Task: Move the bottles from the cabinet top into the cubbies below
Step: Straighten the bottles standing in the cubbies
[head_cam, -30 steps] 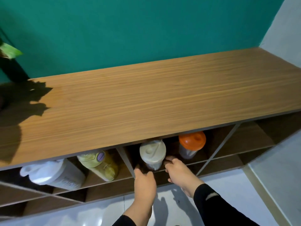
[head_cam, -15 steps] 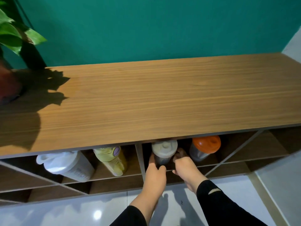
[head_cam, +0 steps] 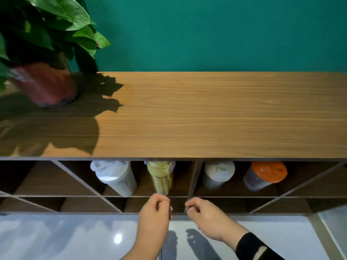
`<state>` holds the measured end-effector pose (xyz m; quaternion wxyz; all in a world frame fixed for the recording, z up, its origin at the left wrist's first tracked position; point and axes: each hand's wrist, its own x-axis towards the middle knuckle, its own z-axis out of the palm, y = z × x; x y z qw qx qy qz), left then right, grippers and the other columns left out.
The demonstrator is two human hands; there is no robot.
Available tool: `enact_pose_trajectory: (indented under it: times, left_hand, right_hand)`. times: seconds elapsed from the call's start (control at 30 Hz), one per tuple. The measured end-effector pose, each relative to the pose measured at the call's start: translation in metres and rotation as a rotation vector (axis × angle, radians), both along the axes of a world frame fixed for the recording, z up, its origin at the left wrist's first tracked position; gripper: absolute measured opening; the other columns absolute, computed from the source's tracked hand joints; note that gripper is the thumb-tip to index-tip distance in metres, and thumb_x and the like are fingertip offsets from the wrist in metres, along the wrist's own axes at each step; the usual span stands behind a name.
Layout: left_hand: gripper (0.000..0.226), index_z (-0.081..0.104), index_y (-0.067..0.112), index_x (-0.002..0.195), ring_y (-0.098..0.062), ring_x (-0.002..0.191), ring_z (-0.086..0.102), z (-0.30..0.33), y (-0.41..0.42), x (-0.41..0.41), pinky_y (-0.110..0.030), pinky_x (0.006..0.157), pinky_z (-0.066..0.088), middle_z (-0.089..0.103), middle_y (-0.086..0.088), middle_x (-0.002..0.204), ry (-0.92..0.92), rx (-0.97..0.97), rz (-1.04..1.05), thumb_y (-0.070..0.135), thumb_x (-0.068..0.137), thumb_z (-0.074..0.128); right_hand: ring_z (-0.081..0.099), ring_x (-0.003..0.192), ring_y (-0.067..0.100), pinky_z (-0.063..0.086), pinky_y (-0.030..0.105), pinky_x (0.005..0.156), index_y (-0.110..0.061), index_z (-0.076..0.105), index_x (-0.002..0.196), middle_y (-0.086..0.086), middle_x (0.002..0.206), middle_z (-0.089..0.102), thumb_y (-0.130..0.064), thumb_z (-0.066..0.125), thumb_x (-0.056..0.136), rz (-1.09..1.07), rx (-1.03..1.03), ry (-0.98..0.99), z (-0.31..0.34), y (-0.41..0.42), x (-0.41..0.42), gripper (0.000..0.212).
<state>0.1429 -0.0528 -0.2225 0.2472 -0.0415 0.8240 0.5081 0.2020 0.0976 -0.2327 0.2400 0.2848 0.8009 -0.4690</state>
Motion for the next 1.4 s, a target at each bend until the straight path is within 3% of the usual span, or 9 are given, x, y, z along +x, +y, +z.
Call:
enact_pose_trajectory:
  times: [0.17,0.3,0.43,0.63,0.73,0.9,1.0,1.23,1.4]
  left_hand:
    - [0.053,0.033,0.015,0.147,-0.015,0.097,0.059,-0.007,-0.014,-0.026,-0.030,0.084,0.042,0.057,-0.007,0.130,-0.046,0.017,0.041,0.008,0.097,0.049]
    - [0.045,0.038,0.019,0.134,-0.017,0.096,0.061,-0.013,-0.005,-0.027,-0.027,0.080,0.047,0.064,-0.011,0.116,-0.049,0.055,0.024,-0.001,0.094,0.047]
    - [0.035,0.040,0.034,0.096,-0.018,0.080,0.061,-0.015,-0.004,-0.038,-0.024,0.063,0.048,0.063,-0.006,0.092,-0.065,0.027,-0.077,0.000,0.093,0.047]
    - [0.018,0.053,0.012,0.110,-0.023,0.075,0.061,-0.017,-0.003,-0.058,-0.035,0.068,0.052,0.064,-0.008,0.086,-0.116,0.012,-0.130,0.009,0.093,0.049]
    - [0.026,0.056,-0.002,0.114,-0.017,0.060,0.051,-0.019,0.004,-0.061,-0.029,0.059,0.043,0.054,-0.002,0.071,-0.143,0.016,-0.062,0.009,0.091,0.051]
    - [0.064,0.032,0.030,0.147,-0.019,0.069,0.066,-0.022,0.007,-0.056,-0.033,0.063,0.056,0.071,-0.007,0.088,-0.068,0.092,-0.058,0.004,0.091,0.049]
    - [0.058,0.036,0.024,0.147,-0.013,0.066,0.061,-0.029,0.005,-0.059,-0.026,0.058,0.051,0.068,-0.003,0.084,-0.085,0.084,-0.049,0.006,0.093,0.049]
    - [0.018,0.061,0.013,0.084,-0.039,0.084,0.066,-0.051,-0.017,-0.054,-0.047,0.074,0.055,0.069,-0.020,0.090,-0.176,0.080,0.451,0.014,0.096,0.047]
    - [0.040,0.040,0.018,0.138,-0.030,0.113,0.061,-0.041,-0.045,-0.077,-0.046,0.098,0.052,0.059,-0.015,0.128,-0.132,0.180,0.707,0.008,0.100,0.047]
  right_hand:
    - [0.053,0.099,0.004,0.047,0.037,0.105,-0.030,0.025,0.148,-0.004,0.131,0.047,-0.014,0.042,0.103,-0.534,-0.380,0.201,-0.004,-0.058,-0.034,0.051]
    - [0.052,0.125,0.020,0.042,0.035,0.109,-0.024,0.020,0.155,0.005,0.139,0.050,-0.003,0.043,0.098,-0.471,-0.174,0.287,-0.014,-0.064,-0.065,0.065]
    - [0.063,0.104,0.032,0.052,0.040,0.091,-0.002,0.048,0.135,0.016,0.111,0.065,-0.005,0.044,0.098,-0.419,-0.016,0.200,-0.022,-0.066,-0.083,0.038]
    - [0.064,0.090,0.025,0.056,0.032,0.067,-0.014,0.033,0.138,0.016,0.111,0.062,-0.005,0.047,0.098,-0.500,-0.006,0.262,-0.023,-0.075,-0.074,0.044]
    - [0.058,0.099,0.017,0.050,0.027,0.080,-0.023,0.024,0.152,0.009,0.126,0.056,-0.006,0.046,0.097,-0.550,-0.034,0.335,-0.027,-0.071,-0.070,0.062]
    - [0.062,0.093,0.021,0.058,0.043,0.085,-0.028,0.045,0.123,0.012,0.117,0.058,-0.012,0.044,0.098,-0.505,-0.009,0.272,-0.028,-0.071,-0.067,0.030]
    - [0.059,0.079,0.020,0.053,0.036,0.071,-0.009,0.043,0.135,0.013,0.103,0.061,-0.011,0.041,0.100,-0.478,0.015,0.230,-0.036,-0.068,-0.066,0.035]
    - [0.068,0.083,0.028,0.058,0.047,0.078,-0.016,0.062,0.112,0.004,0.088,0.069,-0.018,0.044,0.099,-0.447,0.046,0.085,-0.051,-0.094,-0.072,0.022]
    - [0.050,0.115,0.009,0.038,0.026,0.098,-0.026,0.047,0.141,-0.010,0.131,0.052,-0.014,0.043,0.101,-0.280,-0.115,0.271,-0.043,-0.118,-0.089,0.041]
